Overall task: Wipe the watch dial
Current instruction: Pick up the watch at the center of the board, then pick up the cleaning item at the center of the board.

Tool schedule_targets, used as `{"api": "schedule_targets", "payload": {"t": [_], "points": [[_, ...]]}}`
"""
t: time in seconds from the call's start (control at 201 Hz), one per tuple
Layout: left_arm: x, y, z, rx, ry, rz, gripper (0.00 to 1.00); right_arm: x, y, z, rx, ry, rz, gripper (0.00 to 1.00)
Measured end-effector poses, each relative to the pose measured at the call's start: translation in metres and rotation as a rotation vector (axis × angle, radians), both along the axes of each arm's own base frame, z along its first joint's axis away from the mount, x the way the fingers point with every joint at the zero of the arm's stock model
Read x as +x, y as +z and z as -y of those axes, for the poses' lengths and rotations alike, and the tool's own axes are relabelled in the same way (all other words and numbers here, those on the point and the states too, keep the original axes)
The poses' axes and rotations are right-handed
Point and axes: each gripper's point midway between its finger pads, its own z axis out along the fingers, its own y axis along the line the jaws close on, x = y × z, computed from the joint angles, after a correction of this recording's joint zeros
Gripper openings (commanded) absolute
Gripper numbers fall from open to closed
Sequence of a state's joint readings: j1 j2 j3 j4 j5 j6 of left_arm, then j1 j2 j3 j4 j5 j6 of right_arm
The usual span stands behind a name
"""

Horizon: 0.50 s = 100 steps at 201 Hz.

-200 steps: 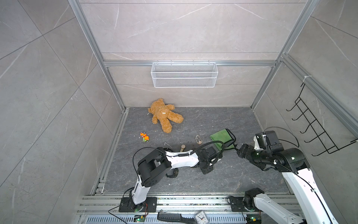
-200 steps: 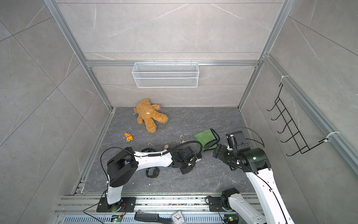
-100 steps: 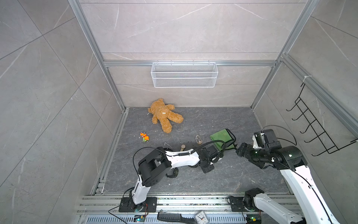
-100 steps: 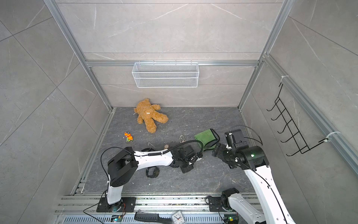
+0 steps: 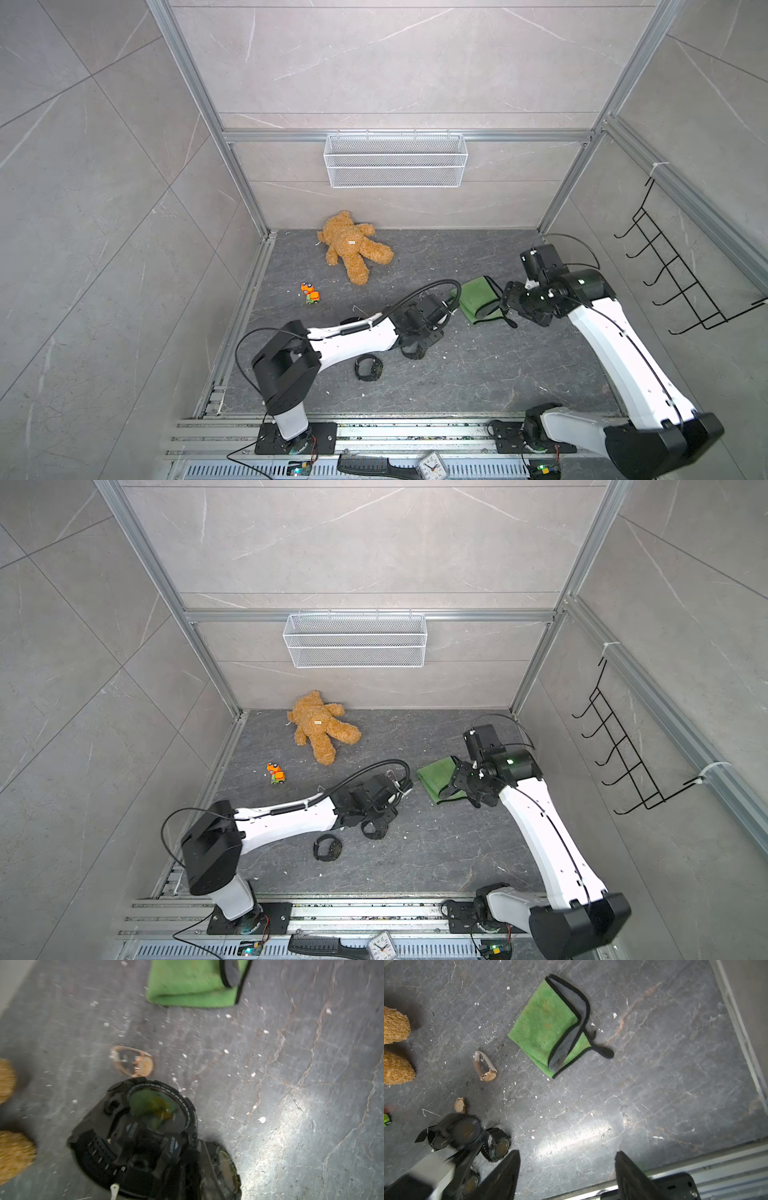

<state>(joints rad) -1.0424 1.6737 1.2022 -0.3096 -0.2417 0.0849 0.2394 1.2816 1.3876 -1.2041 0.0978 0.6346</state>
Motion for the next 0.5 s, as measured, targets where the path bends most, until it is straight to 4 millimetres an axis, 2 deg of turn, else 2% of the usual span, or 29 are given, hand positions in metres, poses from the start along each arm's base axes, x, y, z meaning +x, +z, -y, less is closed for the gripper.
{"api": "schedule_targets", "payload": {"t": [0.11, 0.209, 0.309, 0.498], "points": [[0.01, 0.033, -0.008, -0.086, 0.05, 0.051, 0.0, 0.028, -0.015, -0.011, -0.03, 0.037, -0.029, 0.74], [0.009, 0.054, -0.012, -0.147, 0.068, 0.072, 0.0, 0.05, -0.031, -0.029, -0.085, 0.096, -0.052, 0.74], [0.005, 0.065, -0.018, -0.184, 0.081, 0.078, 0.0, 0.068, -0.05, -0.047, -0.113, 0.143, -0.076, 0.74], [0.005, 0.075, -0.037, -0.216, 0.126, 0.091, 0.0, 0.096, -0.085, -0.062, -0.17, 0.18, -0.121, 0.77]]}}
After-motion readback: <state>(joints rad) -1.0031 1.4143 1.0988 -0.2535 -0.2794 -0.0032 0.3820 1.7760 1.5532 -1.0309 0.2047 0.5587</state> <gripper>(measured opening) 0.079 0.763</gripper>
